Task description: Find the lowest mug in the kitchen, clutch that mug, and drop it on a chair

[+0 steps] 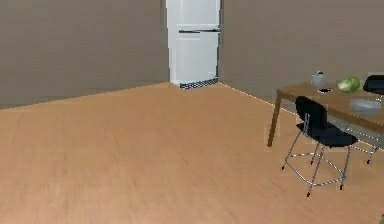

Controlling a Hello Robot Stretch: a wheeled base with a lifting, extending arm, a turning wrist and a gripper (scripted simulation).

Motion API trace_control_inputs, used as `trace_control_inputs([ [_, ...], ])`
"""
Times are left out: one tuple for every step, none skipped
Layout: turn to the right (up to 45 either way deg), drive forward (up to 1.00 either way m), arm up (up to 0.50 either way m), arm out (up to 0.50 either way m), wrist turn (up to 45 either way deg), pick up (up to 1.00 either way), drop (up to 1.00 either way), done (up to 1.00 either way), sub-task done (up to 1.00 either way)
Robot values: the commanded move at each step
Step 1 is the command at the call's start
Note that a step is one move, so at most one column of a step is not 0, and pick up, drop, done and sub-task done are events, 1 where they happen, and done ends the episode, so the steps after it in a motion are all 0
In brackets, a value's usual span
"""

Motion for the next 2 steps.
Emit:
trace_control_inputs([
  [0.0, 0.15, 0.0, 0.0, 0.0, 0.0, 0.0, 0.0, 0.0],
  [9.0, 0.0, 0.0, 0.0, 0.0, 0.0, 0.0, 0.0, 0.0],
])
